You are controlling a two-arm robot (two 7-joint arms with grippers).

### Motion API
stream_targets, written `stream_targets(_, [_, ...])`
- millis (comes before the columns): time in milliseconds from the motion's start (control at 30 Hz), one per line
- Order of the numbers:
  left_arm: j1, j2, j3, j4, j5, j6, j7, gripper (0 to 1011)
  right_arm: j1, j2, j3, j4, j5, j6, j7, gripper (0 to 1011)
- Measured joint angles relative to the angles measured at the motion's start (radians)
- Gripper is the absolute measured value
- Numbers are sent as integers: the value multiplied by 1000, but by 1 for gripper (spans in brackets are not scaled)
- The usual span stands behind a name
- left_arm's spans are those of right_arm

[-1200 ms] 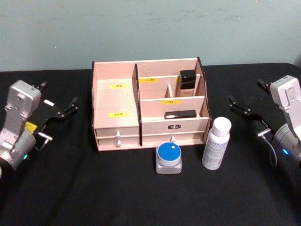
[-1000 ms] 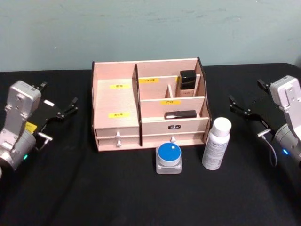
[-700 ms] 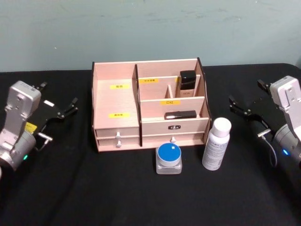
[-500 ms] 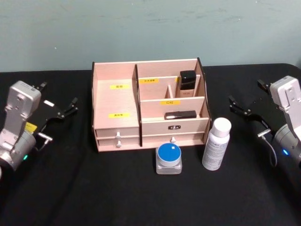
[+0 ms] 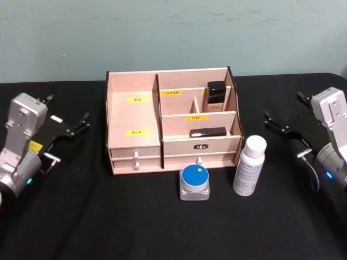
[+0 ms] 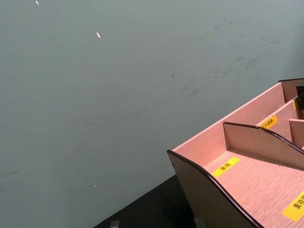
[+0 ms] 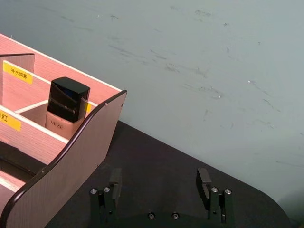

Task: Pick up the facial cleanser and watermelon frost from the table and place them into the tiered storage box.

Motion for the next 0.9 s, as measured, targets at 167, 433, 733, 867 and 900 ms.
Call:
stream_targets(167, [0,0,0,0,0,0,0,1010,0,0,0,0,0,0,0,1002])
stream_targets(433, [0,0,0,0,0,0,0,1010,-30,8,43,-50,39,6,40,1002])
stream_targets(733, [0,0,0,0,0,0,0,1010,-133,69,125,-233,99,13,77,1003])
stream_targets(867, [0,0,0,0,0,0,0,1010,-209,102,172,-339,140,7,103,1003])
stream_targets(900, [0,0,0,0,0,0,0,1010,-224,108,180,-360,148,7,108,1002])
